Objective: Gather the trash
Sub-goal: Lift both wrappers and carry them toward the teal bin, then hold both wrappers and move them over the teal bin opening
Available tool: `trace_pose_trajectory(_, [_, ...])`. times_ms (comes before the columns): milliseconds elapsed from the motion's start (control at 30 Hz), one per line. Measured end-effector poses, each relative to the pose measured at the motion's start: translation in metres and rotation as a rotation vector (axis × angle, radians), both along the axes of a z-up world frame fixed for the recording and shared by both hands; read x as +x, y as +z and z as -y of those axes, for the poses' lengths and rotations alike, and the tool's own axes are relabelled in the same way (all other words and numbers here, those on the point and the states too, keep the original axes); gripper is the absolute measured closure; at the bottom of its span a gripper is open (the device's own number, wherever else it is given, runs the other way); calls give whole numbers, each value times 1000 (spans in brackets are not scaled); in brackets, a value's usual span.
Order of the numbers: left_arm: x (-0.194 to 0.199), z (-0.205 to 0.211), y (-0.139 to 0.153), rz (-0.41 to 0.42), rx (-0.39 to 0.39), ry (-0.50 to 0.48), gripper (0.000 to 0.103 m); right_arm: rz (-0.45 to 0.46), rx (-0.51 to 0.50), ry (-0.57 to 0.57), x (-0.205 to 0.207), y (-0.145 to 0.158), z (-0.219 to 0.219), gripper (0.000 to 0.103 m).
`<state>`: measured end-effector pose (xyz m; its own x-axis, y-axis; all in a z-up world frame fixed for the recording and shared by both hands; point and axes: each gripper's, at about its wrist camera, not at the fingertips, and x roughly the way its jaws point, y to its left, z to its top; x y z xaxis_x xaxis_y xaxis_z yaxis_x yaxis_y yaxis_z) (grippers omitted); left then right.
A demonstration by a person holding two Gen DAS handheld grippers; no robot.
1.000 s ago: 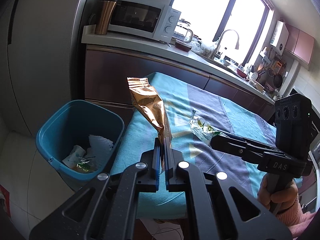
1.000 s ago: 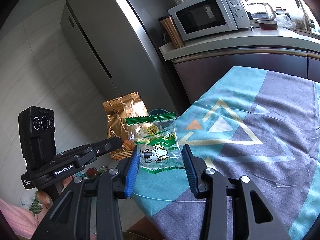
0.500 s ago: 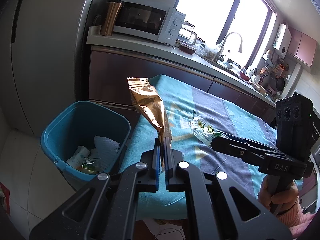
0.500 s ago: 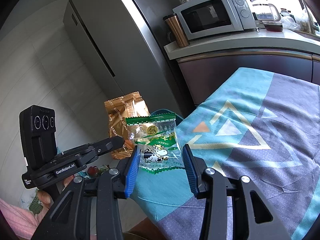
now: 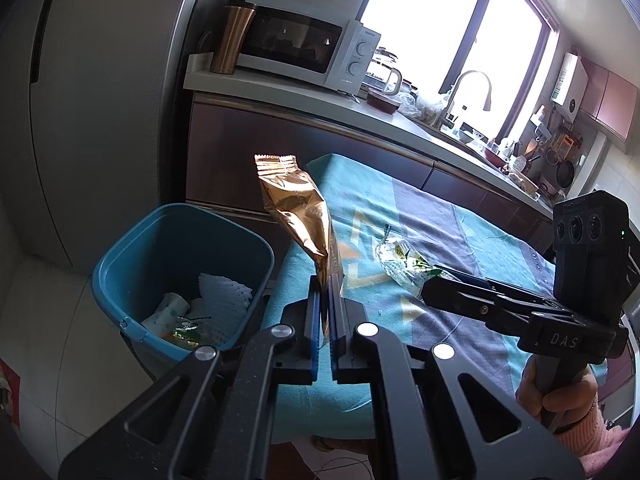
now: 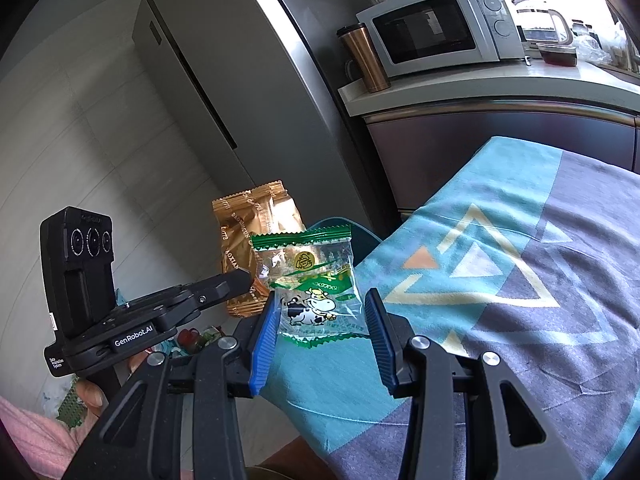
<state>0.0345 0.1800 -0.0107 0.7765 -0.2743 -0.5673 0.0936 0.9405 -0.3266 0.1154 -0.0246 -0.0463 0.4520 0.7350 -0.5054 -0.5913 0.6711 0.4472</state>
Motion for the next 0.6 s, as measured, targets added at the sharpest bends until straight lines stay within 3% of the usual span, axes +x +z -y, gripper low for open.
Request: trace_pose_trajectory(600, [0, -10, -1, -2, -2, 24, 99, 2, -3, 29, 2, 0, -16, 62])
